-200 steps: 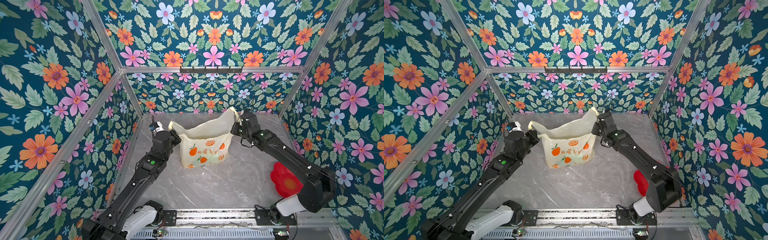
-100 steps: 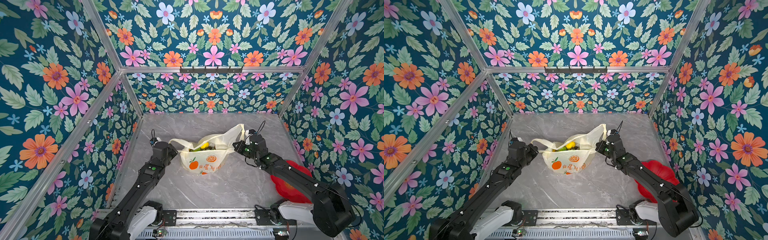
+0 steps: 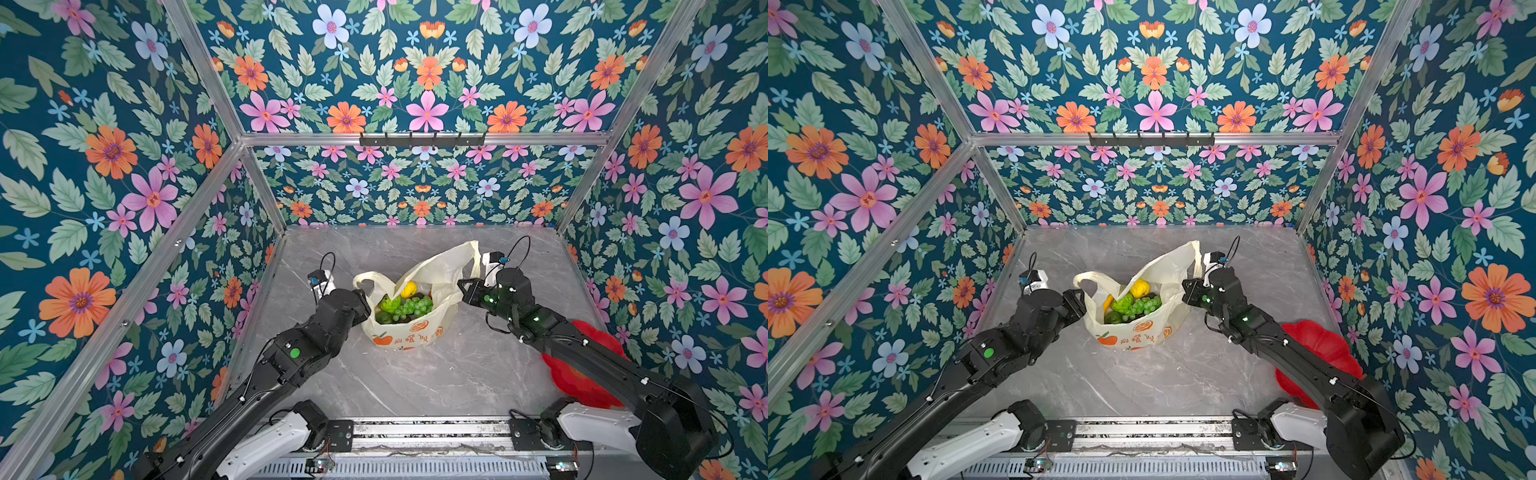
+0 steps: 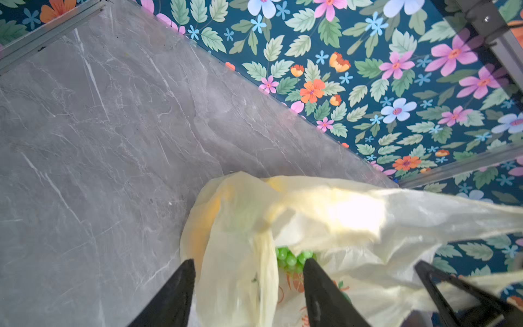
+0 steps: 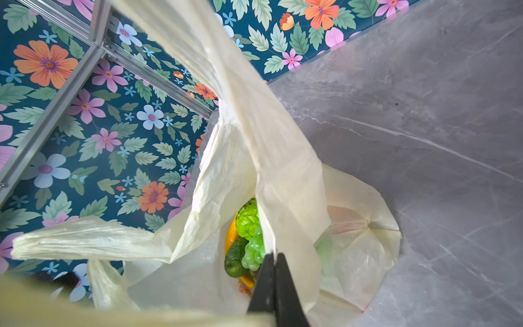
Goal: Take fruits out of the plastic bag
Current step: Spread open the plastic bag at the center of the table.
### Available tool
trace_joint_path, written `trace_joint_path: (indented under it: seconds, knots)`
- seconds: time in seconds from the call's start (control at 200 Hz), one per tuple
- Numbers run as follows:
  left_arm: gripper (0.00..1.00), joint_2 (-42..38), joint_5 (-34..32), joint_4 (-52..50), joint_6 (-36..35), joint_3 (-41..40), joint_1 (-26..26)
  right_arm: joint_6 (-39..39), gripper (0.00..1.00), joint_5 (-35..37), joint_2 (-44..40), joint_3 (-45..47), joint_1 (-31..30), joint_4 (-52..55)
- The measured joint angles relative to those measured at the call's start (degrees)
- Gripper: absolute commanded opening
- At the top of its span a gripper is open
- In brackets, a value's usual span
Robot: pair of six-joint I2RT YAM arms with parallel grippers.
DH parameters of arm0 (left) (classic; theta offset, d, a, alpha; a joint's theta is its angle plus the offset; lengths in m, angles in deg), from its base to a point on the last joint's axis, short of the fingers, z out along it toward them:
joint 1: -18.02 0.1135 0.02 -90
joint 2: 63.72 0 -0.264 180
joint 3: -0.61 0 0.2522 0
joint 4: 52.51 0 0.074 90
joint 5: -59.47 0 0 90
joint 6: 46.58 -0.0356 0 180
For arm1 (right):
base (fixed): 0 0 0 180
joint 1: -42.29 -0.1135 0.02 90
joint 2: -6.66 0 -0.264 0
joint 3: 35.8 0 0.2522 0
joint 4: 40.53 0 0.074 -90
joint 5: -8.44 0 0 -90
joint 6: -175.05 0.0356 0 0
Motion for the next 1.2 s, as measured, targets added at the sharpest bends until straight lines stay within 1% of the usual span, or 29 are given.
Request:
trace_joint_path:
  seconds: [0.095,0.185,0.27,0.43,0.58,0.65,0.71,0.77,0.9,1.075,1.2]
  knots:
    - [0.63,1.77,-1.99,-2.67,-1.70,4.04,-4.98,-0.39,0.00,0.35,0.59,-0.68,-0.09,0.55]
    - [0.63,6.01,-2.36,-3.69,-5.40,9.20,-9.66,-0.79,0.00,0.42,1.05,-1.20,-0.09,0.79]
    - [0.63,12.11,-1.31,-4.70,-8.81,14.10,-11.32,-1.14,0.00,0.79,1.09,-1.49,-0.20,0.79]
    - [0.68,25.49,-1.66,-9.62,-11.43,21.24,-11.56,-1.46,0.00,1.05,0.72,-1.57,-0.52,1.16]
    - [0.74,33.38,-3.82,-14.36,-11.69,25.31,-11.65,-1.64,0.00,1.55,0.07,-1.25,-0.68,1.27]
    - [0.74,36.15,-5.40,-16.20,-11.50,26.80,-11.39,-1.68,0.00,2.08,-0.26,-1.03,-0.68,1.38]
    - [0.75,38.07,-6.43,-17.31,-11.08,27.54,-10.91,-1.73,0.00,2.25,-0.57,-0.87,-0.68,1.44]
    - [0.79,39.60,-7.61,-18.58,-10.21,27.82,-10.29,-1.88,0.00,2.36,-0.92,-0.72,-0.72,1.64]
    - [0.84,41.53,-10.56,-21.75,-8.13,27.56,-9.38,-2.12,0.00,3.15,-1.44,-0.46,-0.72,2.16]
    - [0.86,42.60,-12.59,-23.17,-5.81,24.70,-7.78,-2.78,0.00,3.69,-1.57,-0.28,-0.72,2.62]
    - [0.88,42.71,-12.74,-22.58,-5.57,21.92,-6.03,-2.78,0.00,3.67,-1.81,0.00,-0.72,2.67]
